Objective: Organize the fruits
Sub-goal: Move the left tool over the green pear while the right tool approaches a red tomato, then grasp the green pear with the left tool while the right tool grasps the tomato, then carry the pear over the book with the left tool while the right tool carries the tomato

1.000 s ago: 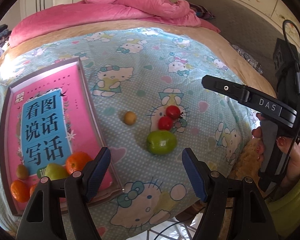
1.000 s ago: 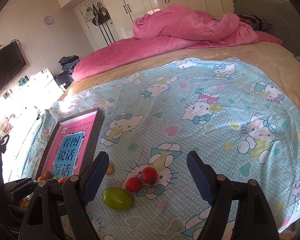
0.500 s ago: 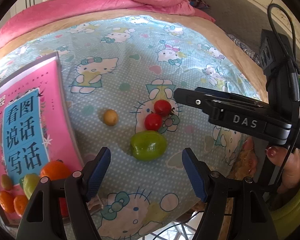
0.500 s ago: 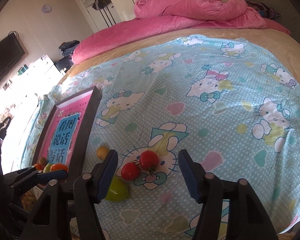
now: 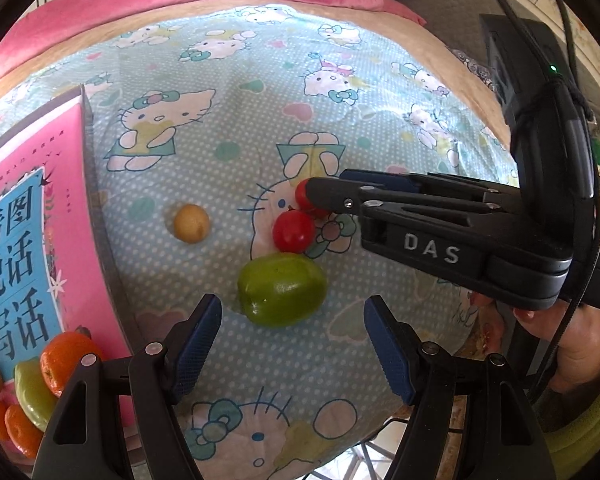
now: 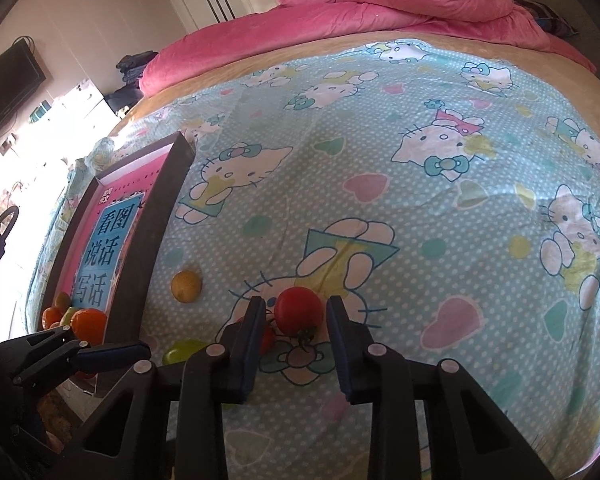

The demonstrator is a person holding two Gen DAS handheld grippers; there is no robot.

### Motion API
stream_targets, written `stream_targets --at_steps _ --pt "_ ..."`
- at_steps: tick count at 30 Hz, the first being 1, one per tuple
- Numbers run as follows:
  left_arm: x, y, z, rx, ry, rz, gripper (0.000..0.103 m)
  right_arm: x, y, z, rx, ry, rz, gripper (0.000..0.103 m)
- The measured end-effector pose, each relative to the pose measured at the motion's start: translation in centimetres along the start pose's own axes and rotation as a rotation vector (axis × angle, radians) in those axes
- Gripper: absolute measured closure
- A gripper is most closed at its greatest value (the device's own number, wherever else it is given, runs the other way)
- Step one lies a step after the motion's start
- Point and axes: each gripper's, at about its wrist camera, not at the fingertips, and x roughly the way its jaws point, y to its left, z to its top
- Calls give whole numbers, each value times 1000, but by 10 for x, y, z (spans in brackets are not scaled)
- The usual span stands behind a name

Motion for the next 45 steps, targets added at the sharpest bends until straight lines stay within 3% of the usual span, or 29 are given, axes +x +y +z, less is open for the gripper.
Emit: stream_targets --at_steps 15,26,31,32,33,45 --pt "22 6 5 -56 48 5 28 14 0 -1 2 15 -14 75" --pt "31 3 12 -58 53 78 28 21 -11 -1 73 30 42 74" --pt "34 -1 13 -33 52 125 35 23 -9 -1 65 38 38 73" --pt "34 -1 13 -29 49 120 37 23 -7 -1 58 38 34 73" --pt "33 -2 13 -26 48 101 46 23 -6 -1 53 39 30 73" --pt "16 4 10 -43 10 42 47 5 -15 2 91 -32 32 74"
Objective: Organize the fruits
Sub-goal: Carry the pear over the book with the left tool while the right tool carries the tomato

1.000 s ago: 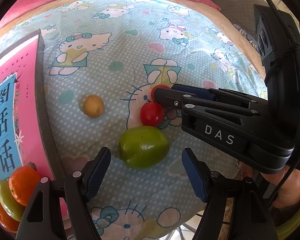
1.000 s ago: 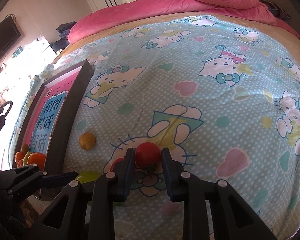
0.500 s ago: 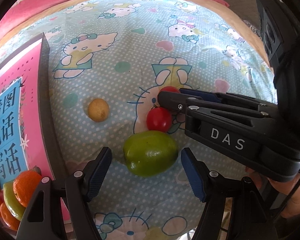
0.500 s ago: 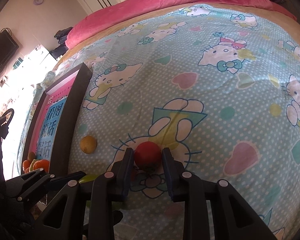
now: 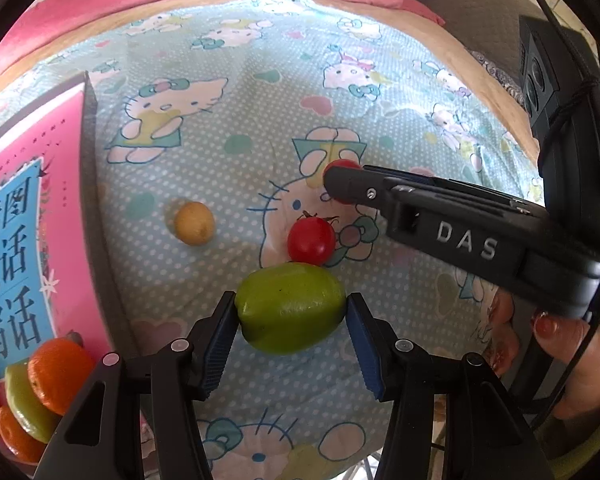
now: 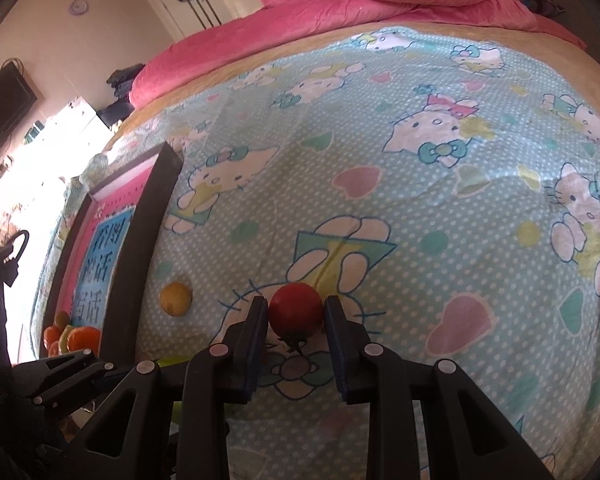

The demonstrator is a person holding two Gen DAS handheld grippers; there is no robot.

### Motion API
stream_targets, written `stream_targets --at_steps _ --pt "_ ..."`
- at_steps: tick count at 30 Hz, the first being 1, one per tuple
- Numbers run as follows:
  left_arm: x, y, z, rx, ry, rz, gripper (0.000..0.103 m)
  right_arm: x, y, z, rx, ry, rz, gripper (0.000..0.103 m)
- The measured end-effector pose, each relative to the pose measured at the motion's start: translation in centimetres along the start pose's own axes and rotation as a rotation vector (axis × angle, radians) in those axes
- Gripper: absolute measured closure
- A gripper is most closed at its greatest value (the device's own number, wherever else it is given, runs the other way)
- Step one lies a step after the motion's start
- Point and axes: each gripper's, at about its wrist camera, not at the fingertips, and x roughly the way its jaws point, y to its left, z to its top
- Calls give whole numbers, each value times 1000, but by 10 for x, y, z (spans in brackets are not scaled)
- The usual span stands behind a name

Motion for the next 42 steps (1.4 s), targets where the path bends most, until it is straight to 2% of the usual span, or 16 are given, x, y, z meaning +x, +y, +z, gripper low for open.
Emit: stream_targets --at_steps 7,14,21,30,42 --pt "-15 8 -4 -21 -26 -3 47 -7 0 0 1 -19 9 74" --pt "-35 22 -3 -54 -65 11 47 -25 9 2 -35 -101 51 74" --pt "-56 37 -6 -87 -110 34 47 -45 33 0 -113 -164 127 74" --pt "-79 58 -11 -142 -152 38 47 -52 64 -9 -180 -186 169 74" --pt "-108 132 -26 -317 -202 106 47 -48 95 -15 -215 -165 226 74"
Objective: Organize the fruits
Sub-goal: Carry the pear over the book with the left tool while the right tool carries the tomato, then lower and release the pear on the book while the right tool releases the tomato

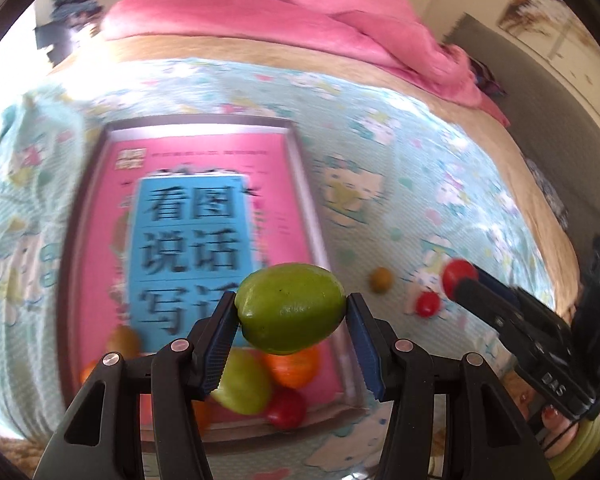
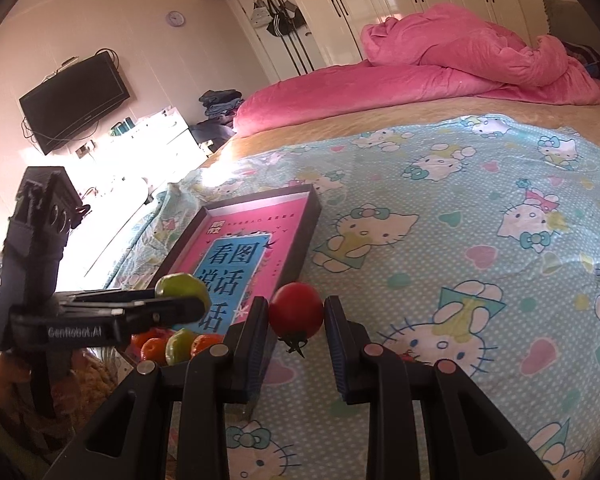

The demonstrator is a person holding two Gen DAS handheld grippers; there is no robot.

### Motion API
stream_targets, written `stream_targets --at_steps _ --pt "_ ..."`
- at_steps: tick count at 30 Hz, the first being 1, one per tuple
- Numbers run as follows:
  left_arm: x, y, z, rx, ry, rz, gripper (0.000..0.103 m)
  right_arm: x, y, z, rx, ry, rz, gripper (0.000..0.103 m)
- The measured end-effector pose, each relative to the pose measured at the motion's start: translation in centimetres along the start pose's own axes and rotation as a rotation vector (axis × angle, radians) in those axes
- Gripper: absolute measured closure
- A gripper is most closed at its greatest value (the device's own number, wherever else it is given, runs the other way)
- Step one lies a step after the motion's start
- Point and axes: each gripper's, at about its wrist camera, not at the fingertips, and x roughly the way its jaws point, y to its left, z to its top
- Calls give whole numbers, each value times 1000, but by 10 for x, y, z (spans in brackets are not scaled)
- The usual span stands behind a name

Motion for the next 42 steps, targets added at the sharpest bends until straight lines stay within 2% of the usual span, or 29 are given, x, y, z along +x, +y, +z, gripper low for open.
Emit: stream_targets --at_steps 7,12,21,42 --pt "-4 44 7 -83 -19 45 47 13 23 -3 -33 29 19 74" --pt "4 57 6 -109 11 57 47 29 41 -4 -56 57 37 74" --pt "18 63 1 -102 58 86 47 57 67 -4 -96 106 57 74" --pt "29 62 -6 -67 103 107 47 100 71 -7 -137 195 -34 74"
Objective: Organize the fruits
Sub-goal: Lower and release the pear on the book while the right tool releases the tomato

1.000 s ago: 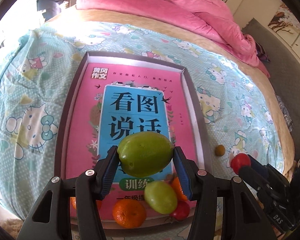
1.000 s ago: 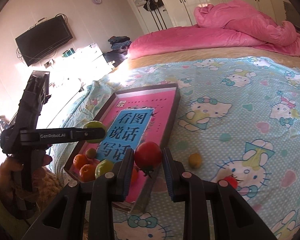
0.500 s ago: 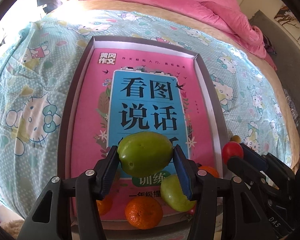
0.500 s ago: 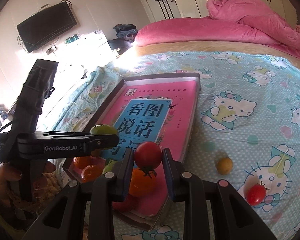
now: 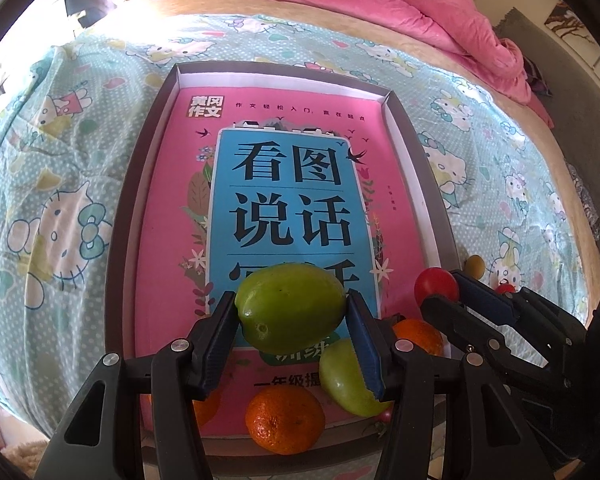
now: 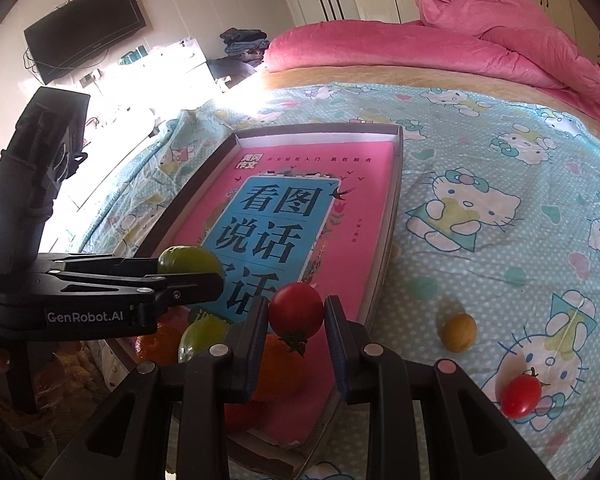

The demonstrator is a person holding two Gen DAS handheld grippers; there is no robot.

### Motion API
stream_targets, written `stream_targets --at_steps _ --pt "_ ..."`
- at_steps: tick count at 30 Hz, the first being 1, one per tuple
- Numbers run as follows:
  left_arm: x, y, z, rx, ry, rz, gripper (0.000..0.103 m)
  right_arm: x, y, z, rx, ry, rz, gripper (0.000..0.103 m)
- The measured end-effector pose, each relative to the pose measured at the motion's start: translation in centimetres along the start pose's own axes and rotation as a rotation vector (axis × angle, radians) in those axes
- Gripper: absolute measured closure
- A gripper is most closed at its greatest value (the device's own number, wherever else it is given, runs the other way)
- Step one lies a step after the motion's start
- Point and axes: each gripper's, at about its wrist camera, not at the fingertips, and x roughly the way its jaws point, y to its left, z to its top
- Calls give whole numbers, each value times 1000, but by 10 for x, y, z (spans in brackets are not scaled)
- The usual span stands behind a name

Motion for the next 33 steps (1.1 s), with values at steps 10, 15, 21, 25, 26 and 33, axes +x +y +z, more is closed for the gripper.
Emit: stream_targets --at_steps 10,15,21,25,26,33 --pt "1 1 -1 -1 4 4 47 5 -1 -3 14 26 -30 73" --pt "-4 0 0 9 -21 14 47 6 -2 -4 24 32 -35 73" --pt "-2 0 0 18 -14 13 48 1 -6 -4 48 27 -28 73" --pt "-7 -3 1 21 -33 -2 48 -11 -11 -5 74 3 -14 73" --pt "-8 -4 2 22 -41 -7 48 -15 -13 -5 81 -8 -13 73" --pt "-18 -11 2 31 -86 -29 47 -42 -30 -7 120 -53 -24 72"
